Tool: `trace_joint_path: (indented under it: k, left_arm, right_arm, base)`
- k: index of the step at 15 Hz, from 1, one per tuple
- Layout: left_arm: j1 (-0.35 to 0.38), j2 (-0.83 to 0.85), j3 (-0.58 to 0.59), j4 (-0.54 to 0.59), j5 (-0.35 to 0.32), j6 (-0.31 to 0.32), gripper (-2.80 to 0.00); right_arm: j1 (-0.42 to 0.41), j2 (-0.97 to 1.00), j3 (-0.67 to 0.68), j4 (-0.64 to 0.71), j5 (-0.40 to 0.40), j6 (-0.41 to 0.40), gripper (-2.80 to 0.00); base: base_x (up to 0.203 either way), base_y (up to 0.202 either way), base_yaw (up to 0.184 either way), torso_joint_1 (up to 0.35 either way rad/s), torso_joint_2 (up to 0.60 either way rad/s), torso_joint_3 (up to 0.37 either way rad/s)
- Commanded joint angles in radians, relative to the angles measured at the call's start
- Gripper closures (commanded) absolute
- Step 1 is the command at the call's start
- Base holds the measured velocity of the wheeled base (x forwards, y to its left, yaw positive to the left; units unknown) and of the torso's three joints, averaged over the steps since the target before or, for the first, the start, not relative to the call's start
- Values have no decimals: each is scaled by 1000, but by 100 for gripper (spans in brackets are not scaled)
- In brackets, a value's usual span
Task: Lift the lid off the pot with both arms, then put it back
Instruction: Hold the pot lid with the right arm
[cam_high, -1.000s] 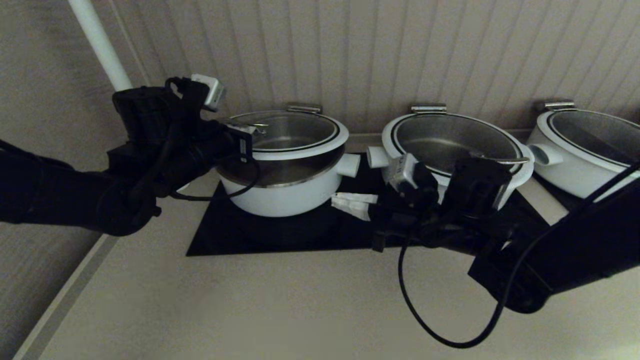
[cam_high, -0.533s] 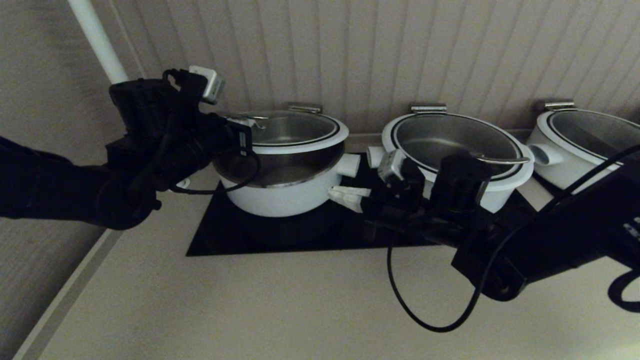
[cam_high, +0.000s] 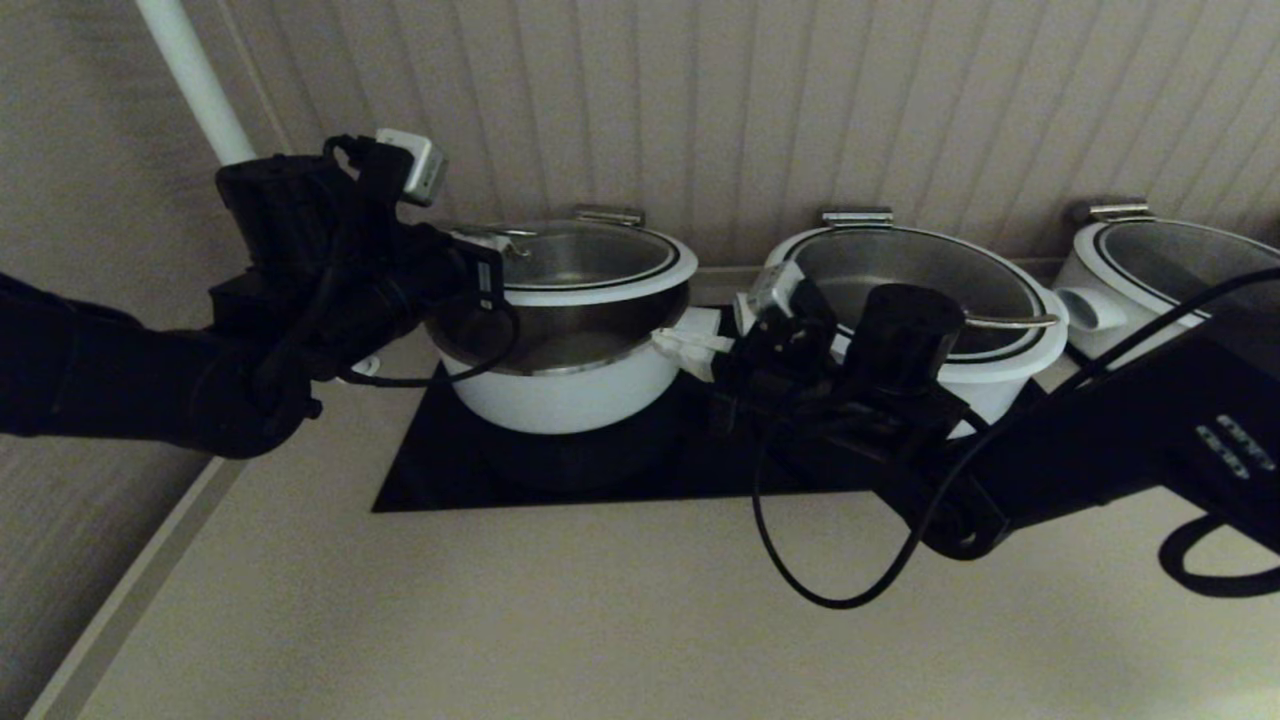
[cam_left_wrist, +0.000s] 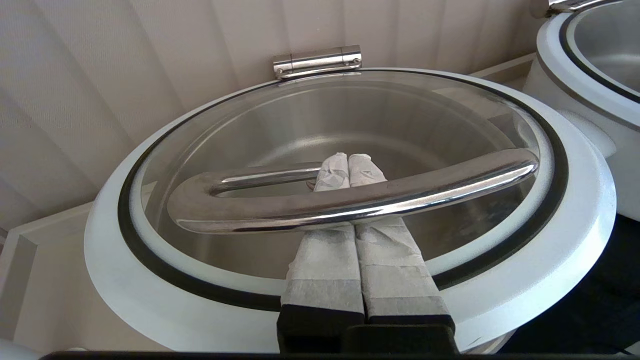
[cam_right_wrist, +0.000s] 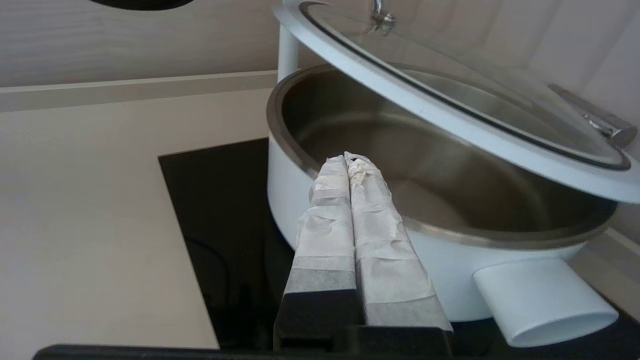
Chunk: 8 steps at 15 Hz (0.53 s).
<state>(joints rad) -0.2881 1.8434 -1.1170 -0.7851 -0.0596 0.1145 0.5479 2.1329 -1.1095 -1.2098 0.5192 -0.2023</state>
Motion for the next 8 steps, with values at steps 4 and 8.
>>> trace_joint_path:
  k: [4, 8]
  left_arm:
    - [0, -8, 0, -5, 0, 1, 0]
    - [0, -9, 0, -6, 0, 1, 0]
  right_arm:
    - [-5, 44, -43, -11, 4, 0, 0]
    - [-5, 87, -115, -5, 4, 2, 0]
  base:
    - [0, 0, 0, 0, 0, 0]
    - [0, 0, 0, 0, 0, 0]
